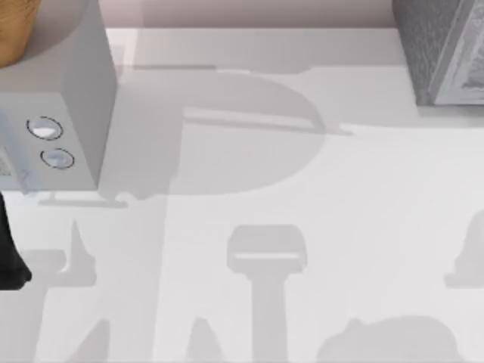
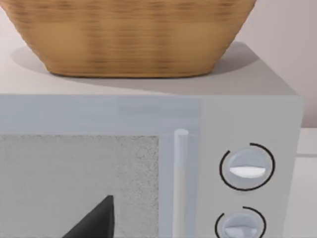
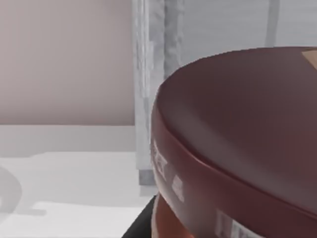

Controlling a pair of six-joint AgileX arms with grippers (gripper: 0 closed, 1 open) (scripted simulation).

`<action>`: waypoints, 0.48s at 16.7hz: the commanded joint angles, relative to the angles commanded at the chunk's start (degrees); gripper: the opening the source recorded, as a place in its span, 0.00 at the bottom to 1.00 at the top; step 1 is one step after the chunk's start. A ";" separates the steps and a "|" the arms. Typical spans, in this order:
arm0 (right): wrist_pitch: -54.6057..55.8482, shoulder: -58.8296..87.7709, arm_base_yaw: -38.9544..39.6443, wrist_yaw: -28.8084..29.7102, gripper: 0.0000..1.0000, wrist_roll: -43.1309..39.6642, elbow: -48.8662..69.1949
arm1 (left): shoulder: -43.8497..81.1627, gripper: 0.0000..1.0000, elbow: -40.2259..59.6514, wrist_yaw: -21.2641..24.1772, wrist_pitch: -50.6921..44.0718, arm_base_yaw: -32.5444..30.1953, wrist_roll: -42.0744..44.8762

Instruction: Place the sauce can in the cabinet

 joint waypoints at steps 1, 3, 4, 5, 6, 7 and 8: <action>-0.19 0.53 0.05 0.11 0.00 0.04 0.58 | 0.00 1.00 0.00 0.00 0.00 0.00 0.00; -1.18 3.24 0.37 0.61 0.00 0.19 3.58 | 0.00 1.00 0.00 0.00 0.00 0.00 0.00; -1.94 5.33 0.64 0.95 0.00 0.29 6.00 | 0.00 1.00 0.00 0.00 0.00 0.00 0.00; -2.87 7.84 0.98 1.36 0.00 0.41 9.03 | 0.00 1.00 0.00 0.00 0.00 0.00 0.00; -3.93 10.71 1.38 1.80 0.00 0.53 12.67 | 0.00 1.00 0.00 0.00 0.00 0.00 0.00; -5.10 13.88 1.84 2.29 0.00 0.65 16.90 | 0.00 1.00 0.00 0.00 0.00 0.00 0.00; -6.39 17.33 2.32 2.82 0.00 0.78 21.68 | 0.00 1.00 0.00 0.00 0.00 0.00 0.00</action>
